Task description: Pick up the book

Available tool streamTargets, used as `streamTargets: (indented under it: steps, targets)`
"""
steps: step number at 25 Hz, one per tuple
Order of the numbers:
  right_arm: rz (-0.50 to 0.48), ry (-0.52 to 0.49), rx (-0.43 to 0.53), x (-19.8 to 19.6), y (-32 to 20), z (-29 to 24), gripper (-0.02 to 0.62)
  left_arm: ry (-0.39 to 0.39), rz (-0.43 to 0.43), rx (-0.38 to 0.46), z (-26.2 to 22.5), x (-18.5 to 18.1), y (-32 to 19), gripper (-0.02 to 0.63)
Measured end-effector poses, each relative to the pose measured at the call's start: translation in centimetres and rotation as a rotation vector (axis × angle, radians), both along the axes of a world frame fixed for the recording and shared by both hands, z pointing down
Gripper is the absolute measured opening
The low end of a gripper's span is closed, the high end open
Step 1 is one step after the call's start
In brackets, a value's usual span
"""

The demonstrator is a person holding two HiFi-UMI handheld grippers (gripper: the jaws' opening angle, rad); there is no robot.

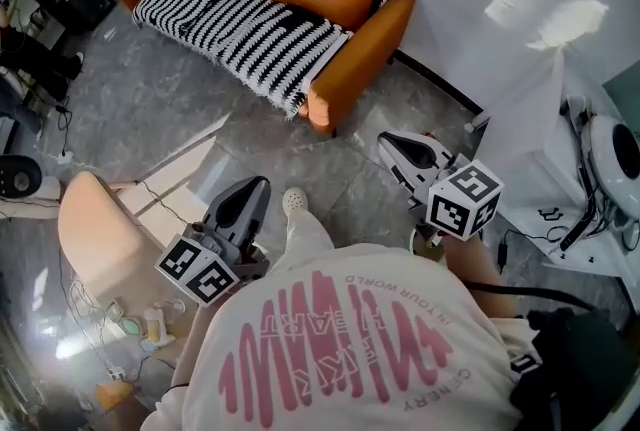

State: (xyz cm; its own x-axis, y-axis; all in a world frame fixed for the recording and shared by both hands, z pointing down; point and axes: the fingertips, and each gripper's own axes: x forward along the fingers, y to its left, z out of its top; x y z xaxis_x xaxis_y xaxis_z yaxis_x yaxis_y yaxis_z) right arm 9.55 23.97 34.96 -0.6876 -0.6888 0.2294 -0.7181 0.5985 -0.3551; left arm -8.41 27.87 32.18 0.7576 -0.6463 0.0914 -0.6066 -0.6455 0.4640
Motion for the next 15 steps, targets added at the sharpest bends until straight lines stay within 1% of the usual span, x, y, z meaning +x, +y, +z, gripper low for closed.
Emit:
streamTargets:
  steps: [4,15]
  targets:
    - [0.018,-0.003,-0.010,-0.8,-2.9,0.0,0.009,-0.005,0.023,0.000,-0.3,-0.7,-3.1,0.006]
    - [0.033,0.000,-0.024,-3.5,-11.4,-0.6,0.009,-0.010,0.052,-0.012,-1.2,-3.2,-11.9,0.006]
